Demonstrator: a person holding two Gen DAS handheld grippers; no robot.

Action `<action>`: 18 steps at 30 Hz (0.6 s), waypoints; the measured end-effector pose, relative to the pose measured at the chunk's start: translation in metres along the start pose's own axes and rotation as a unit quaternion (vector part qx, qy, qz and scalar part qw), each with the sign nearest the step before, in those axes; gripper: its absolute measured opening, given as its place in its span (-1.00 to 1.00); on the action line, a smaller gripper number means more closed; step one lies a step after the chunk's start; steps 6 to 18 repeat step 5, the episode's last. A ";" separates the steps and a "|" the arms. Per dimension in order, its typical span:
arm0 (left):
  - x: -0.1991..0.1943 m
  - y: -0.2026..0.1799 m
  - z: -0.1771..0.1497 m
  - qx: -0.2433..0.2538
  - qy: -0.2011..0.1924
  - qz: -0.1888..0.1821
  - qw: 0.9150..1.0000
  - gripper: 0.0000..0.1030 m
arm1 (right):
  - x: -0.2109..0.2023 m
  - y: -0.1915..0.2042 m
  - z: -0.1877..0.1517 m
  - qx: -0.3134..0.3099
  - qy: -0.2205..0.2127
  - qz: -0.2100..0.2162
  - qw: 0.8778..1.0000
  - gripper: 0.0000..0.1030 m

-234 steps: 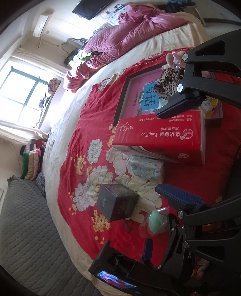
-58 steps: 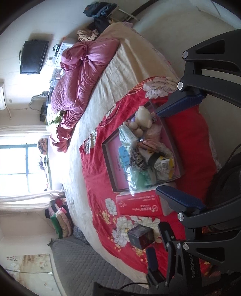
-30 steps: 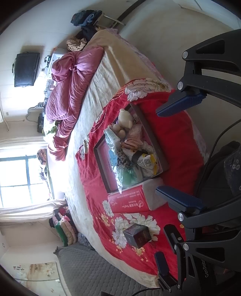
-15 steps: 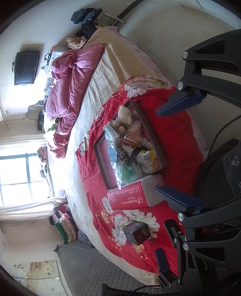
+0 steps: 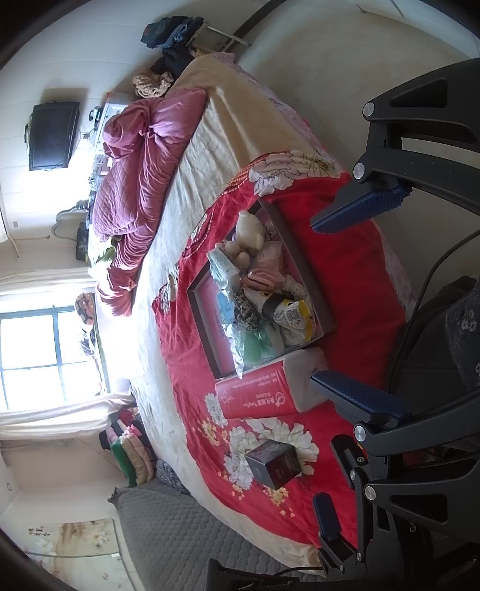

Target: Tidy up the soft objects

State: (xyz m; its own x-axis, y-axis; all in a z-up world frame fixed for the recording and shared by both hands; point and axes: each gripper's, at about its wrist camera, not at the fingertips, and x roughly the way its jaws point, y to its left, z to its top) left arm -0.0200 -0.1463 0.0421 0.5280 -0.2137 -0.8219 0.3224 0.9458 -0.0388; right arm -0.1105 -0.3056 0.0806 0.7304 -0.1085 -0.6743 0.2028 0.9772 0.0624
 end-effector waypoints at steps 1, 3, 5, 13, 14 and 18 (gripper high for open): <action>0.000 0.001 0.000 -0.002 0.000 0.000 1.000 0.63 | 0.000 0.000 -0.001 0.000 0.000 0.000 1.000 0.51; 0.001 0.002 0.000 -0.007 0.002 0.003 1.000 0.63 | 0.001 -0.001 -0.001 0.001 0.000 0.000 1.000 0.51; 0.002 0.003 0.000 -0.008 0.002 0.004 1.000 0.63 | 0.000 -0.001 -0.001 0.000 -0.001 -0.001 1.000 0.51; 0.002 0.003 0.000 -0.008 0.002 0.004 1.000 0.63 | 0.000 -0.001 -0.001 0.000 -0.001 -0.001 1.000 0.51; 0.002 0.003 0.000 -0.008 0.002 0.004 1.000 0.63 | 0.000 -0.001 -0.001 0.000 -0.001 -0.001 1.000 0.51; 0.002 0.003 0.000 -0.008 0.002 0.004 1.000 0.63 | 0.000 -0.001 -0.001 0.000 -0.001 -0.001 1.000 0.51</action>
